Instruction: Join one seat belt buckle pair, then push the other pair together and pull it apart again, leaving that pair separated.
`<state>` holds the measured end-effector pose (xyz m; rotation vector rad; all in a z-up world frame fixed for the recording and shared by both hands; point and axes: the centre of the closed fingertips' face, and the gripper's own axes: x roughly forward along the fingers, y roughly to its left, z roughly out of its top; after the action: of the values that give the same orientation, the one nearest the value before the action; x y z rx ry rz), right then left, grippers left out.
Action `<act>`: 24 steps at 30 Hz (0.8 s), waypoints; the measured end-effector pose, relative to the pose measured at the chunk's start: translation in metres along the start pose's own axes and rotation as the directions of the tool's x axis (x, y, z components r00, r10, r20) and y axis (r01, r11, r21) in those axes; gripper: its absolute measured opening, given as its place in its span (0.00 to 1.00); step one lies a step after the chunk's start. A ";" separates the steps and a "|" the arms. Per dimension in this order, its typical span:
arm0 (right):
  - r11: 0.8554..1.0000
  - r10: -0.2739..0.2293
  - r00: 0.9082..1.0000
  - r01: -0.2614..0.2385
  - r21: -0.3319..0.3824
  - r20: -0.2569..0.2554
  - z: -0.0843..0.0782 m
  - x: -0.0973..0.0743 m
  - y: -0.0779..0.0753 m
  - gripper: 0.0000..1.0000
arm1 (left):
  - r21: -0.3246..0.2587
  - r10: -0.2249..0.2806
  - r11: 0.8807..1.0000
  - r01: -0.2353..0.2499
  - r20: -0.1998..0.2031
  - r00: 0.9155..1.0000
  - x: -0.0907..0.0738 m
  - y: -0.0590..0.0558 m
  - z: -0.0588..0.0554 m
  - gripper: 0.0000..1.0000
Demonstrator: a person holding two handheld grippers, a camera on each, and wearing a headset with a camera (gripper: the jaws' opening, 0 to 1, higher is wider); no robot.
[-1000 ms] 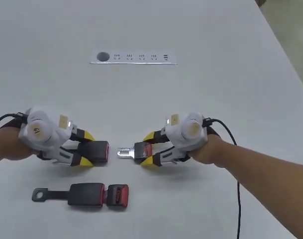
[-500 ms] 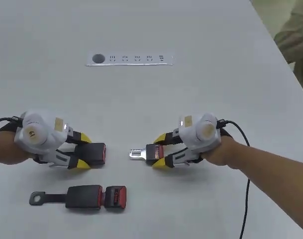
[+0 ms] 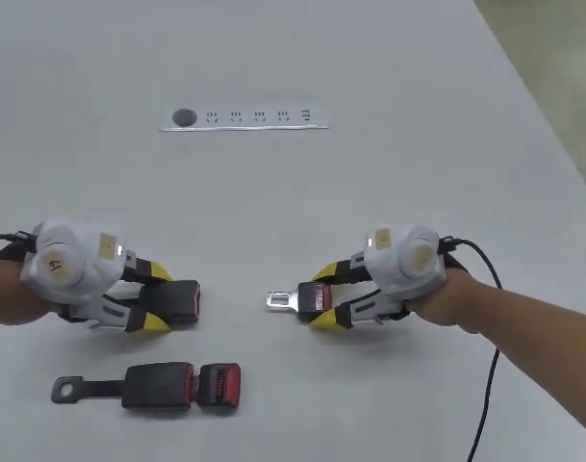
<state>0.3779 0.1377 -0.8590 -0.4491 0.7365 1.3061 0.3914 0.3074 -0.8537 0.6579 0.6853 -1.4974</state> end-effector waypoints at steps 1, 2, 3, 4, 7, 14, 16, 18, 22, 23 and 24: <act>1.000 0.001 1.000 -0.001 -0.002 0.000 0.000 0.000 -0.001 0.35 | 0.000 0.000 1.000 0.000 0.000 1.000 0.000 0.000 0.000 0.35; 1.000 0.002 1.000 -0.002 -0.003 0.000 0.000 0.000 -0.001 0.35 | 0.000 0.000 1.000 0.000 0.001 1.000 0.000 0.000 0.000 0.35; 1.000 0.003 1.000 -0.003 -0.003 0.000 0.000 0.000 -0.001 0.35 | -0.001 0.000 1.000 0.000 0.002 1.000 0.000 0.000 0.000 0.35; 1.000 0.003 1.000 -0.003 -0.011 0.000 0.000 0.001 0.000 0.35 | -0.006 0.003 1.000 -0.003 0.004 1.000 0.000 0.000 0.000 0.35; 1.000 -0.008 1.000 0.008 -0.018 -0.001 0.001 0.002 0.001 0.36 | -0.037 0.019 0.999 -0.018 0.012 1.000 0.000 0.001 0.001 0.36; 0.990 -0.086 0.990 0.072 0.123 0.113 0.020 -0.003 -0.006 0.48 | -0.179 0.085 0.981 -0.081 0.016 0.996 -0.006 0.009 0.002 0.41; 0.986 -0.113 0.985 0.095 0.136 0.129 0.024 -0.005 -0.009 0.52 | -0.182 0.095 0.979 -0.088 0.034 0.995 -0.010 0.009 0.006 0.50; 0.981 -0.145 0.980 0.125 0.148 0.133 0.025 -0.006 -0.013 0.58 | -0.209 0.123 0.971 -0.113 0.036 0.992 -0.012 0.013 0.008 0.58; 0.958 -0.237 0.960 0.206 0.201 0.149 0.029 -0.011 -0.020 0.72 | -0.318 0.212 0.930 -0.185 0.052 0.976 -0.022 0.025 0.014 0.73; 0.954 -0.251 0.957 0.219 0.202 0.148 0.029 -0.012 -0.022 0.73 | -0.347 0.239 0.915 -0.208 0.047 0.970 -0.027 0.027 0.013 0.77; 0.944 -0.287 0.945 0.252 0.214 0.157 0.031 -0.014 -0.025 0.74 | -0.364 0.252 0.906 -0.218 0.049 0.967 -0.029 0.028 0.013 0.81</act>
<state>0.4081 0.1432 -0.8301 -0.2575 0.6114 0.9925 0.4209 0.3161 -0.8240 0.3728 0.7525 -1.1348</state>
